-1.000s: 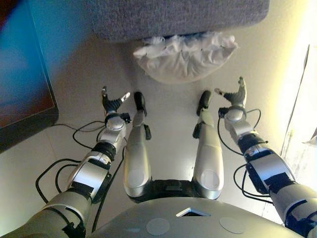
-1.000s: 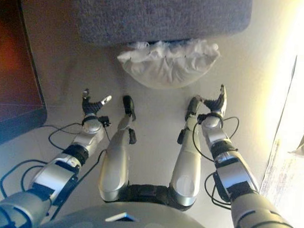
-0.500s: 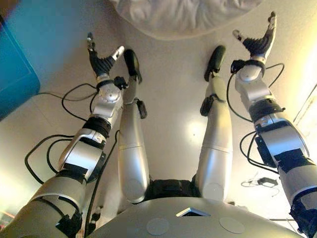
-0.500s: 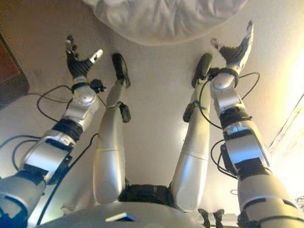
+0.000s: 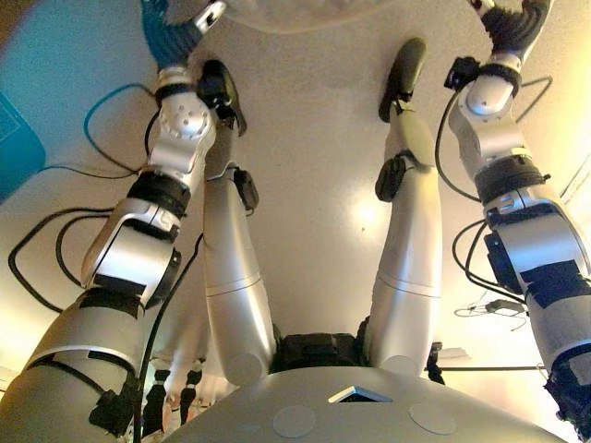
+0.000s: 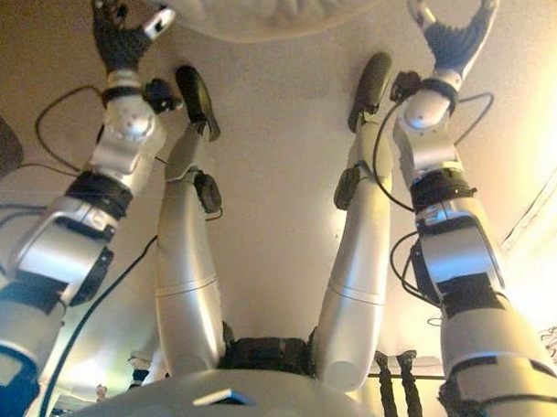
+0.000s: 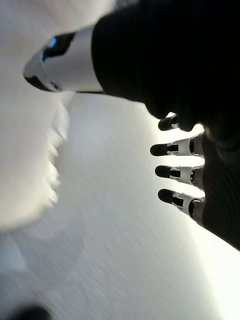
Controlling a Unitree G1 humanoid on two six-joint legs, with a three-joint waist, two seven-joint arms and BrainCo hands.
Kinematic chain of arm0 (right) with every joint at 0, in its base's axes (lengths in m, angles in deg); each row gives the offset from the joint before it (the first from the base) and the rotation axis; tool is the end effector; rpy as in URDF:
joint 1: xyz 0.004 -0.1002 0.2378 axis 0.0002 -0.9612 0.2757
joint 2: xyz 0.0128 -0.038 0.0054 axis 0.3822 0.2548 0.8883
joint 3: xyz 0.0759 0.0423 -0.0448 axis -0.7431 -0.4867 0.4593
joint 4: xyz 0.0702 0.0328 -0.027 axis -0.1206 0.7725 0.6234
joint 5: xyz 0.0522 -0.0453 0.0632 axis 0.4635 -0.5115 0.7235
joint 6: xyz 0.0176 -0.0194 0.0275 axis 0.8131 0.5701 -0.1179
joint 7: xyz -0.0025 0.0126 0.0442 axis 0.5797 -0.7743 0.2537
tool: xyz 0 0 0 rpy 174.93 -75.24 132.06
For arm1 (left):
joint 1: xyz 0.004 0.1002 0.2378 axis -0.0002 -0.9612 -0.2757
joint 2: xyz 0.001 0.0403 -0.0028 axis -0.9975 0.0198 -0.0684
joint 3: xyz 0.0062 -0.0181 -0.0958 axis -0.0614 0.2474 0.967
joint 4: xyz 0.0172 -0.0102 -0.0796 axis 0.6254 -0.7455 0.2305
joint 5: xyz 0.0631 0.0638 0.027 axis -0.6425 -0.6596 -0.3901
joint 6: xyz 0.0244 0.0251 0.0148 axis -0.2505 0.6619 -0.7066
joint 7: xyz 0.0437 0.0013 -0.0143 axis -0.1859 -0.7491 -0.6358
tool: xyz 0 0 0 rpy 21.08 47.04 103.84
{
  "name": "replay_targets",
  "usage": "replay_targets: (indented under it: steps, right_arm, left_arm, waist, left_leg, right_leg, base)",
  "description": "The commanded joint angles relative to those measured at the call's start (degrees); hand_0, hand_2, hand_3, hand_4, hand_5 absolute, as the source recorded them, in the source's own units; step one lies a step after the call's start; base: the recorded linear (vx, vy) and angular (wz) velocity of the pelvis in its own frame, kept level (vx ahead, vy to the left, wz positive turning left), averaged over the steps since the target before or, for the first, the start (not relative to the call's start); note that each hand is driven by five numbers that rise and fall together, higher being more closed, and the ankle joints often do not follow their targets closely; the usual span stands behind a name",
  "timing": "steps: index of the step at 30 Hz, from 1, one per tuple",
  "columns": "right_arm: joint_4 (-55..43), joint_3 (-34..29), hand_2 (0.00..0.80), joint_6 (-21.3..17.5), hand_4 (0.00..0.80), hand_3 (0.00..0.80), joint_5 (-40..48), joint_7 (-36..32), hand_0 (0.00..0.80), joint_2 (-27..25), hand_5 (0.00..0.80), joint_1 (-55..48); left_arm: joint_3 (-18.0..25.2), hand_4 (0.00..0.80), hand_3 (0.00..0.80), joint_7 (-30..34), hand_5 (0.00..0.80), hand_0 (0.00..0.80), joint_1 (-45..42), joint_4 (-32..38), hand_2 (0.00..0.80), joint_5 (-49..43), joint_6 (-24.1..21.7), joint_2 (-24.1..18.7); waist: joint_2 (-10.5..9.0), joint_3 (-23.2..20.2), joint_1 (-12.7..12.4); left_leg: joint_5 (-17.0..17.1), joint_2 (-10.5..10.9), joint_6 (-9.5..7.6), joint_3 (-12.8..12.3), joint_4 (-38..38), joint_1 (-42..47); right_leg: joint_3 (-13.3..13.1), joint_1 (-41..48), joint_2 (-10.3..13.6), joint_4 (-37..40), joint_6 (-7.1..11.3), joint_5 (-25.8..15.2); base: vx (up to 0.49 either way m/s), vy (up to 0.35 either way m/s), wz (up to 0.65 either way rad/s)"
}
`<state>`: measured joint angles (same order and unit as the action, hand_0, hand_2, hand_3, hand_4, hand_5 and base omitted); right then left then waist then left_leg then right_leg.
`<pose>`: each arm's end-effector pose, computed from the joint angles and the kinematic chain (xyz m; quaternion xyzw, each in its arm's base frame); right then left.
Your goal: Pick up the cushion and take it to the sofa
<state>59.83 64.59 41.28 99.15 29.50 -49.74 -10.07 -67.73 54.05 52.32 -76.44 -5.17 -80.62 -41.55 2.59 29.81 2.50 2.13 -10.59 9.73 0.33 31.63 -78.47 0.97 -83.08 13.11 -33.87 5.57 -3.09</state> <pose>0.3423 -0.1881 0.2025 -0.0476 -0.2380 -0.2568 0.9355 0.3404 0.1675 0.1853 0.0393 -0.2288 0.1516 0.9608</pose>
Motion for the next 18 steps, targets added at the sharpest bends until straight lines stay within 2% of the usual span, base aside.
replay_targets:
  steps: [1,8,11,14,17,18]
  right_arm:
    - [-8.5,0.8,0.000,-0.6,0.000,0.000,4.0,-1.3,0.000,-3.9,0.000,-0.9]
    - [-10.2,3.3,0.000,4.1,0.000,0.000,1.0,-4.4,0.000,-1.5,0.000,7.4]
    - [-9.6,4.6,0.000,6.4,0.000,0.000,3.6,-6.8,0.000,0.1,0.000,10.3]
    - [-8.6,5.5,0.000,8.1,0.000,0.000,8.6,-12.3,0.000,1.8,0.000,12.2]
    - [-8.4,6.8,0.000,11.6,0.000,0.000,16.0,-22.9,0.000,3.4,0.000,13.3]
    - [-8.8,7.6,0.000,13.0,0.000,0.000,19.0,-28.5,0.000,3.9,0.000,13.5]
  left_arm:
    - [2.2,0.000,0.000,0.2,0.000,0.000,1.4,3.9,0.000,2.8,3.1,-2.9]
    - [1.3,0.000,0.000,0.3,0.000,0.000,9.0,4.6,0.000,5.3,7.2,-0.3]
    - [0.8,0.000,0.000,1.3,0.000,0.000,11.6,3.7,0.000,7.5,9.5,0.6]
    - [0.2,0.000,0.000,2.7,0.000,0.000,13.4,2.9,0.000,9.5,11.7,1.4]
    - [-0.3,0.000,0.000,6.2,0.000,0.000,14.2,2.9,0.000,12.5,13.3,2.0]
    - [-0.4,0.248,0.248,8.0,0.248,0.248,14.2,3.3,0.248,13.8,13.6,2.3]
  waist:
    - [-0.98,0.0,0.9]
    - [-1.62,0.0,0.7]
    - [-1.76,0.0,0.6]
    - [-1.79,0.0,0.4]
    - [-1.73,0.0,0.2]
    - [-1.70,0.0,0.2]
  left_leg:
    - [2.4,-1.4,-0.81,4.1,1.1,-5.3]
    - [2.9,-1.4,-0.63,5.1,0.4,-5.7]
    - [3.5,-1.5,-0.57,5.0,-0.2,-5.6]
    - [3.9,-1.3,-0.48,5.1,-1.0,-5.9]
    - [4.3,-1.2,-0.37,5.2,-1.6,-6.1]
    - [4.4,-1.2,-0.31,5.2,-1.8,-6.1]
  right_leg:
    - [-2.2,-0.9,1.5,-0.2,3.71,-2.1]
    - [-1.8,-1.0,1.9,0.2,3.80,-2.1]
    - [-1.5,-0.7,2.1,0.8,3.90,-2.3]
    - [-1.3,-0.8,2.3,1.5,4.05,-2.6]
    - [-1.2,-1.0,2.5,2.1,4.10,-3.0]
    - [-1.1,-1.2,2.6,2.3,4.12,-3.1]
  base:
    - [0.016,-0.042,-0.05]
    - [0.003,-0.005,0.00]
    - [0.000,0.000,0.00]
    - [0.000,0.000,0.00]
    - [0.000,0.000,0.00]
    - [-0.011,-0.006,0.04]
